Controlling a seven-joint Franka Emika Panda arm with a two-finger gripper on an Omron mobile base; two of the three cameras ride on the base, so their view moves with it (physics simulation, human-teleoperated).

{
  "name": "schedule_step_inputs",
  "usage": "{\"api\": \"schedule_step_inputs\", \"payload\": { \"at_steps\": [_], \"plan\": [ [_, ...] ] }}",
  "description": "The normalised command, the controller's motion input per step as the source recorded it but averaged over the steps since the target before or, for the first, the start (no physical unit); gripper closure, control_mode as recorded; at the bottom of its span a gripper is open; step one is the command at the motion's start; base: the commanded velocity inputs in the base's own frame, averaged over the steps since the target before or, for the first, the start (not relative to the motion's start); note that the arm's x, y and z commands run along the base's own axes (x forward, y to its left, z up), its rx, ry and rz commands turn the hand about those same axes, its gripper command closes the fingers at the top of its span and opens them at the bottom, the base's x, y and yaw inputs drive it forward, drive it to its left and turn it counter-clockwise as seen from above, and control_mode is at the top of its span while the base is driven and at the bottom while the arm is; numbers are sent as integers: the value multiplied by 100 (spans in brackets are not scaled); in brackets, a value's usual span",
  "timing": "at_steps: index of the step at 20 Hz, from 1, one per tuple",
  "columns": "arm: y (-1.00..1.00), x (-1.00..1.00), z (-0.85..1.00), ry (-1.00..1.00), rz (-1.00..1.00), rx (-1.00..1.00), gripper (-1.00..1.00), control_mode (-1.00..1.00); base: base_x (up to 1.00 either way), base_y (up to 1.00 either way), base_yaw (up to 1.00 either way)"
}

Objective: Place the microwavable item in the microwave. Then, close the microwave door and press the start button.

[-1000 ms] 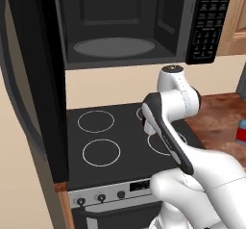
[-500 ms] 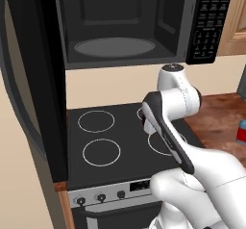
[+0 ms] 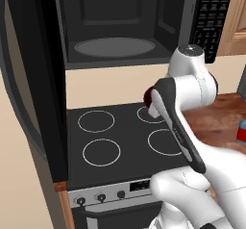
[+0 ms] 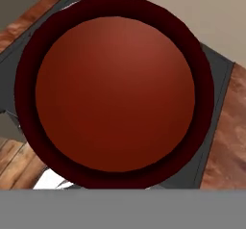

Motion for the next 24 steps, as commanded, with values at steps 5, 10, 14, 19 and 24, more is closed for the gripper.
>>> {"api": "schedule_step_inputs", "payload": {
  "at_steps": [5,10,14,19,24],
  "plan": [
    [5,-1,54,-17,0,3,100,-100,0,0,0],
    [24,-4,53,-13,-2,0,100,-100,0,0,0],
    [11,8,53,-1,-7,2,100,-100,0,0,0],
    [0,58,58,0,-7,9,100,-100,0,0,0],
    [1,78,32,0,-7,7,100,-100,0,0,0]
  ]
}}
